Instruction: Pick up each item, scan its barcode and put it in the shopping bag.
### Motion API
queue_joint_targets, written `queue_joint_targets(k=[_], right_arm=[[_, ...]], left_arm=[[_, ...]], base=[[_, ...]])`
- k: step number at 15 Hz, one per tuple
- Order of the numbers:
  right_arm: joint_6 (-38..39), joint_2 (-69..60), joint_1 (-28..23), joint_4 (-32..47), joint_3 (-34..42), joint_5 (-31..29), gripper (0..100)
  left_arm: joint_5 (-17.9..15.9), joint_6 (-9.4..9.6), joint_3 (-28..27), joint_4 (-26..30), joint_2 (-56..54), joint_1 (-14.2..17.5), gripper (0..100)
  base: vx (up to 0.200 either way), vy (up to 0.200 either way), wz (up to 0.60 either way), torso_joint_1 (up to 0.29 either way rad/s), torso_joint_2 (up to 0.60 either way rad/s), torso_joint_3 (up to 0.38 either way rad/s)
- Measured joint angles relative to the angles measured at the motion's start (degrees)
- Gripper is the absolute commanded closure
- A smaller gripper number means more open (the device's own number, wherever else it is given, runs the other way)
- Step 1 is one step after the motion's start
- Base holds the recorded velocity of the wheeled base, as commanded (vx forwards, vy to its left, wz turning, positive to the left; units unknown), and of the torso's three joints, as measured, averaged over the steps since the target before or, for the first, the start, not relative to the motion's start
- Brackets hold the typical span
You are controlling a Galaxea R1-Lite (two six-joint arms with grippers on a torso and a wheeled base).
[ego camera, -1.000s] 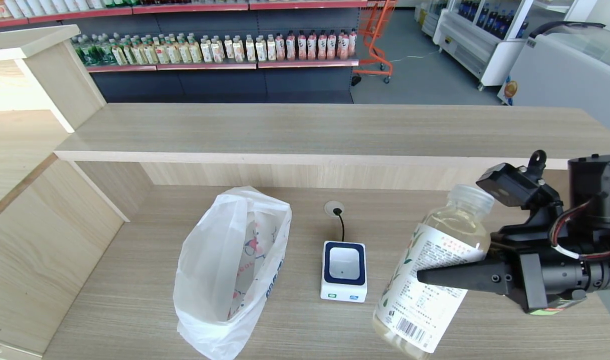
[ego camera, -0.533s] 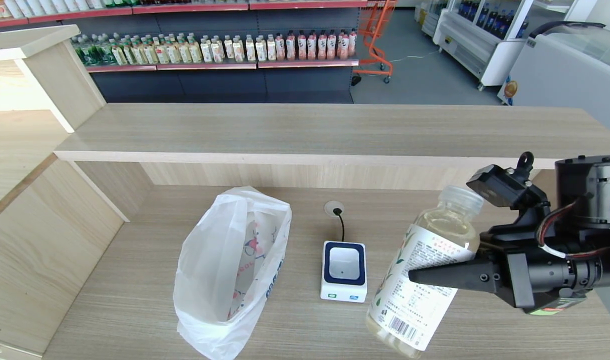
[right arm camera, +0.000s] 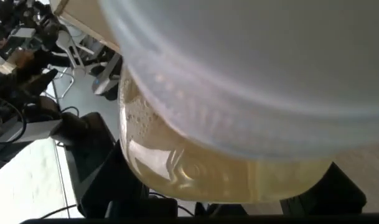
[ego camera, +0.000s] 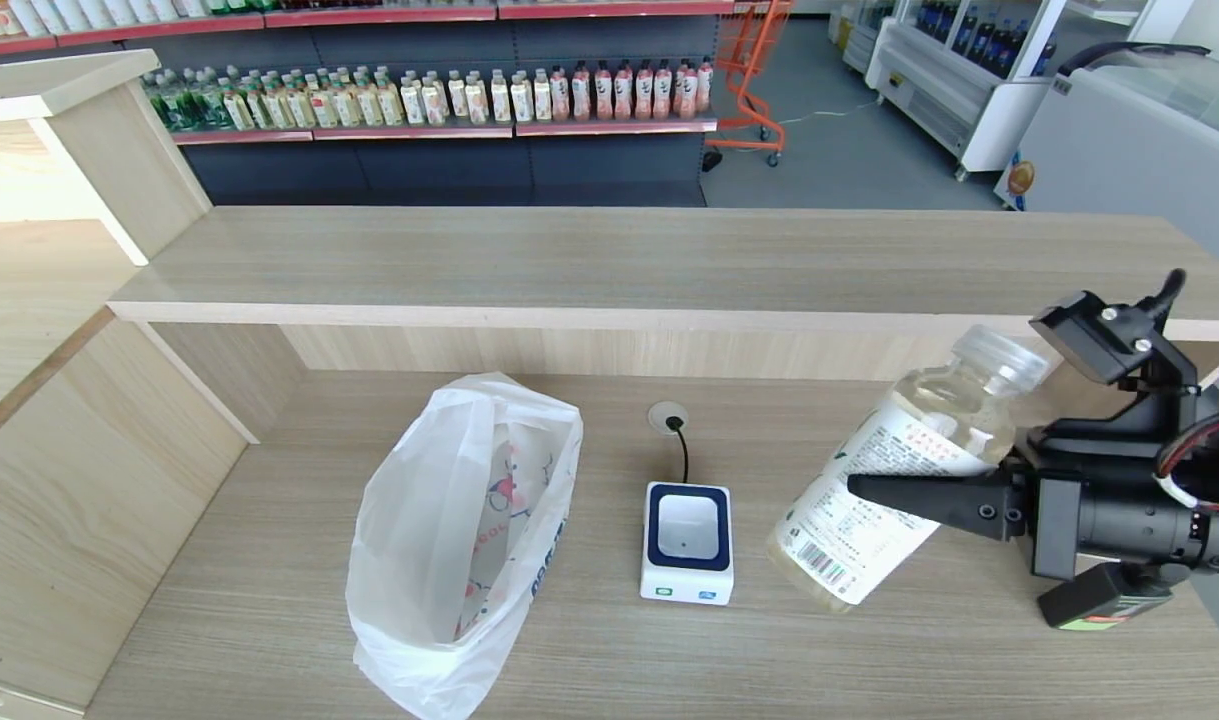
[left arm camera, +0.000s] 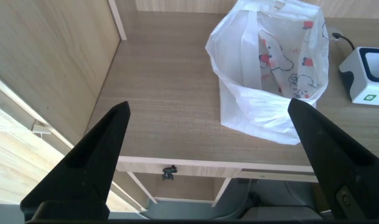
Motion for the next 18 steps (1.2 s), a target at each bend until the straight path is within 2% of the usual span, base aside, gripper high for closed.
queue_joint_targets(k=[4, 6, 16, 18], right_arm=[[-34.0, -1.9, -7.6, -0.2, 0.1, 0.0, 100], [-43.5, -0.5, -10.7, -0.4, -0.1, 0.4, 100], [-44.5, 1.3, -12.8, 0.0, -0.2, 0.6, 100], [-42.6, 1.4, -12.9, 0.1, -0.2, 0.5, 100]], left_arm=[[0.0, 0.0, 0.0, 0.0, 0.0, 0.0, 0], [0.0, 0.0, 0.0, 0.0, 0.0, 0.0, 0], [0.0, 0.09, 0.0, 0.0, 0.0, 0.0, 0], [0.0, 0.07, 0.0, 0.0, 0.0, 0.0, 0]], base=[[0.0, 0.0, 0.0, 0.0, 0.0, 0.0], [0.0, 0.0, 0.0, 0.0, 0.0, 0.0], [0.0, 0.0, 0.0, 0.0, 0.0, 0.0], [-0.2, 0.0, 0.0, -0.007, 0.0, 0.005]])
